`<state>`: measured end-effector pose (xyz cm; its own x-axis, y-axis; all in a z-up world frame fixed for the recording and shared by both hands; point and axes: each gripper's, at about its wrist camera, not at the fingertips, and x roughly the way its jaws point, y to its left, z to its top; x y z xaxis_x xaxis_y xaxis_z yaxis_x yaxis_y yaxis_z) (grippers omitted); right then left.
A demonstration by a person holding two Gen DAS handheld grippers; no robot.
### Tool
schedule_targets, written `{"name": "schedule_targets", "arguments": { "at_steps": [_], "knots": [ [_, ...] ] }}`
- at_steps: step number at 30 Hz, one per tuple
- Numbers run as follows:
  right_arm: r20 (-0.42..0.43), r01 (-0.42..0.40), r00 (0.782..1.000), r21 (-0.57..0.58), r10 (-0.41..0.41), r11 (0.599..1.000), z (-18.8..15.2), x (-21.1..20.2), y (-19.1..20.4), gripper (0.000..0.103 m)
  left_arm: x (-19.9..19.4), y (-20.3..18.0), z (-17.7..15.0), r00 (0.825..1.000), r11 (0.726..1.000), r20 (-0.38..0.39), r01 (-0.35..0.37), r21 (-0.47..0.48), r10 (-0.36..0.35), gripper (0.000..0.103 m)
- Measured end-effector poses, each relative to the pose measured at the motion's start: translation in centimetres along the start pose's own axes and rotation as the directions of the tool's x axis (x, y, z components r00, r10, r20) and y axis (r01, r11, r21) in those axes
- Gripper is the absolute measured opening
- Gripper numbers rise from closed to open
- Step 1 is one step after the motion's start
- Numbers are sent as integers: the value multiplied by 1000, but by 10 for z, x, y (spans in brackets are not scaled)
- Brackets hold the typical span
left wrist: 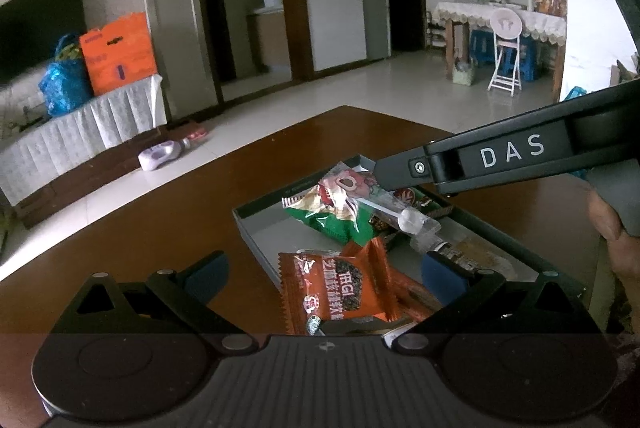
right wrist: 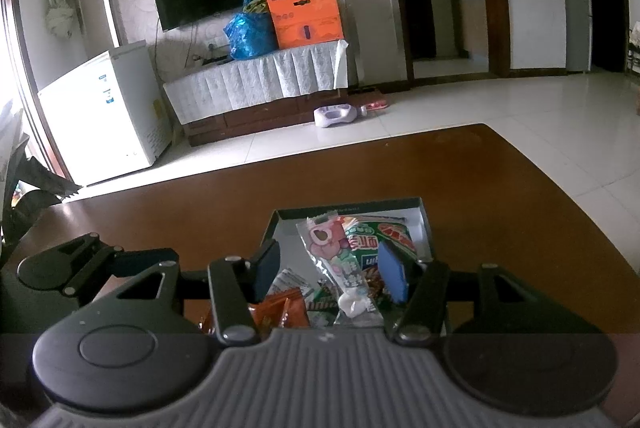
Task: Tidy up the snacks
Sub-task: 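Open left tool to drop orange packet while right tool releases clear packet into box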
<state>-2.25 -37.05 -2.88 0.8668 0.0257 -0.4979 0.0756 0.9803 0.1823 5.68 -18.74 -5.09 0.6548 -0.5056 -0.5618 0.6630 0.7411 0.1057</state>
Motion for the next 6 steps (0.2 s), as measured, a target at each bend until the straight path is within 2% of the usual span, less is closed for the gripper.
{"name": "schedule_targets", "arguments": {
  "at_steps": [6],
  "knots": [
    [-1,0,1000,0,0,1000,0,-1,0,55,0,-2,0,1000,1000,-12,2,-2,-2,103]
  ]
}}
